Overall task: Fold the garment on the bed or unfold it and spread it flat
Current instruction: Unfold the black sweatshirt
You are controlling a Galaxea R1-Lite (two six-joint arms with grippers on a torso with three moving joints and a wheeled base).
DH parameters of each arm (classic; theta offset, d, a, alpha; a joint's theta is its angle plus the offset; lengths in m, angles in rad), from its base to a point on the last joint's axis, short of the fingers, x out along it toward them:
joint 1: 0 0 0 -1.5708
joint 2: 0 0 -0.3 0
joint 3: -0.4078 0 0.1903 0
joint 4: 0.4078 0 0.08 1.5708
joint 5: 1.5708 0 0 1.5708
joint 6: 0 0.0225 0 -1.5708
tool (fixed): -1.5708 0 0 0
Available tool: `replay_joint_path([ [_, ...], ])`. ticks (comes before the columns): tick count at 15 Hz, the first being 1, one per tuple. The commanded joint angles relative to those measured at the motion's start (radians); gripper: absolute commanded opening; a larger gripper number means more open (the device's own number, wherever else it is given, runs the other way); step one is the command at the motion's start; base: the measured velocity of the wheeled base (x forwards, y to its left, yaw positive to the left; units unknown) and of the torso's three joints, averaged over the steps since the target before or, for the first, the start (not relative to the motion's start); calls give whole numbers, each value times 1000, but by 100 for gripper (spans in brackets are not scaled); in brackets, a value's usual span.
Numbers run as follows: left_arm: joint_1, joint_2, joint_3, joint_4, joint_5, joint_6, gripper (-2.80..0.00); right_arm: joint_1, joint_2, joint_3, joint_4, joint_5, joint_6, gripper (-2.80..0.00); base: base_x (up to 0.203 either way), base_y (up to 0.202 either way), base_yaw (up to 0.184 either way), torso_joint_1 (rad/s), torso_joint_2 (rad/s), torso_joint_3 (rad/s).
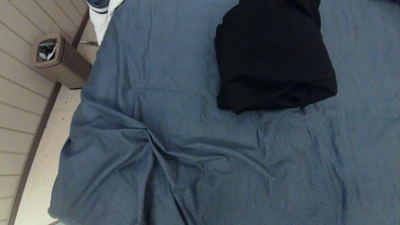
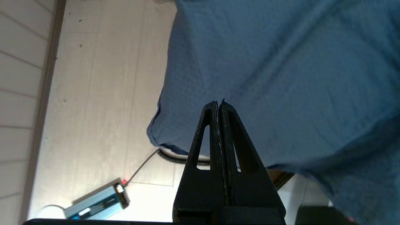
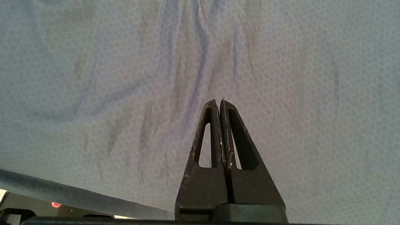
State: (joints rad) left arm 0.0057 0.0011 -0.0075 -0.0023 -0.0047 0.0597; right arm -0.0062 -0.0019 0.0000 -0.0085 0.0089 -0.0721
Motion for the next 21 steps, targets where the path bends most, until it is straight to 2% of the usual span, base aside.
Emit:
replay_joint_path([
  [1, -1, 2, 8, 1, 3, -21, -280, 0, 3, 0, 1, -2, 14, -280, 0, 0, 0, 0, 0, 0],
  [3, -3, 1, 8, -5, 9, -76, -280, 0, 3, 0, 1, -9, 35, -280, 0, 0, 0, 0, 0, 0],
  [19, -3, 0, 7, -7, 8, -78, -280, 0, 2, -3, 6, -6, 35, -280, 0, 0, 0, 0, 0, 0],
  [21, -3, 0, 8, -7, 8, -78, -280, 1, 13, -67, 23, 1, 31, -280, 0, 0, 0, 0, 0, 0],
])
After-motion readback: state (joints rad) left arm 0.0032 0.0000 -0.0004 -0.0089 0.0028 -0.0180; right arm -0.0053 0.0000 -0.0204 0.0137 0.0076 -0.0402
